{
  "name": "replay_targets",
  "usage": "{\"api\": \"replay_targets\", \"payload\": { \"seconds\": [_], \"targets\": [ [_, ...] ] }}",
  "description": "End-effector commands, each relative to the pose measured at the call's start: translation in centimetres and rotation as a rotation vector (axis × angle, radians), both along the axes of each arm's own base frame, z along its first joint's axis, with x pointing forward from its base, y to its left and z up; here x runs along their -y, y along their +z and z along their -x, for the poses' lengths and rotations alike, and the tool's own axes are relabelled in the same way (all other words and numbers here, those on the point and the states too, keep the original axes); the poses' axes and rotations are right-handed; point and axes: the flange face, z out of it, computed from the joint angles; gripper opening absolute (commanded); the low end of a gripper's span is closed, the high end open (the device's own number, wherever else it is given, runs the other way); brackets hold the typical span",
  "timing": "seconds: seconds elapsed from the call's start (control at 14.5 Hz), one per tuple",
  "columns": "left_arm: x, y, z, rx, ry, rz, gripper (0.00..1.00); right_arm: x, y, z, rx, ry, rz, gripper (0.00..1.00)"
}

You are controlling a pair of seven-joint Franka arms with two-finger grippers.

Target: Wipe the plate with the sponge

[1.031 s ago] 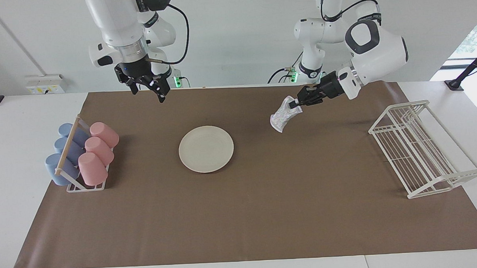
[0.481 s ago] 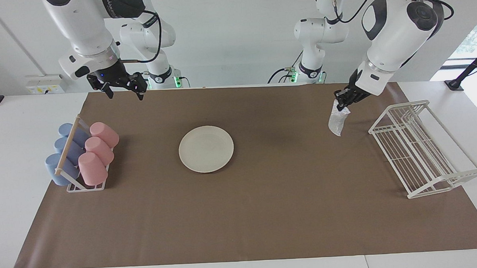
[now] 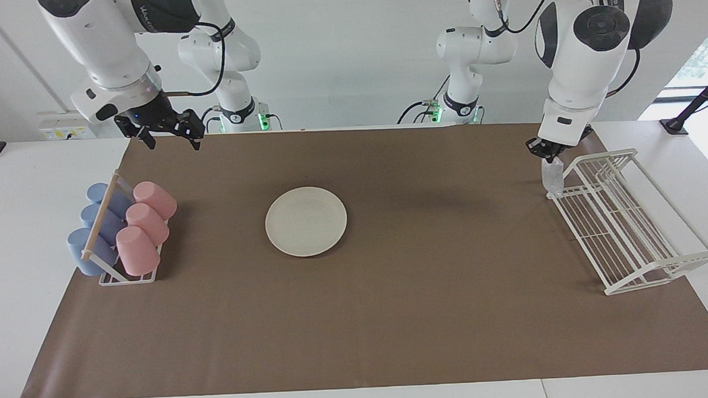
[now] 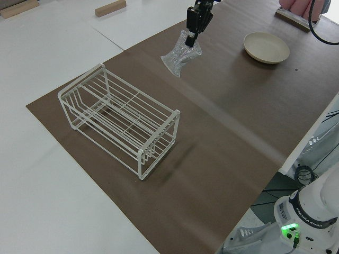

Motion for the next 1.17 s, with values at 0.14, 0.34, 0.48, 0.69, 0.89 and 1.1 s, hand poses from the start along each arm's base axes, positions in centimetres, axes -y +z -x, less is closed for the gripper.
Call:
{"api": "replay_targets", "payload": {
  "seconds": [0.14,0.34,0.48,0.69,0.89,1.1],
  "targets": [
    [-1.6,-3.7,-4.6,0.0,-0.077,-0.294,0.0,1.1,0.0,-1.0,0.023,0.009,-0.033,1.0],
    [-5.8,-7.6,-5.7,-0.026,-0.077,-0.297,0.0,3.1,0.4,-1.0,0.043,0.011,-0.036,1.0],
    [-6.9,-10.0,-6.0,-0.016,-0.07,-0.28,0.0,3.1,0.6,-0.9,0.049,0.013,-0.034,1.0],
    [-7.9,-12.6,-5.9,0.007,-0.021,-0.268,0.0,2.6,0.8,-1.1,0.07,0.022,-0.03,1.0],
    [-7.6,-14.0,-5.7,0.037,0.001,-0.249,0.0,2.7,1.0,-1.7,0.11,0.023,-0.027,1.0],
    [-7.5,-14.4,-5.9,0.069,0.02,-0.197,0.0,2.3,0.9,-1.6,0.107,0.021,-0.031,1.0]
  ]
}}
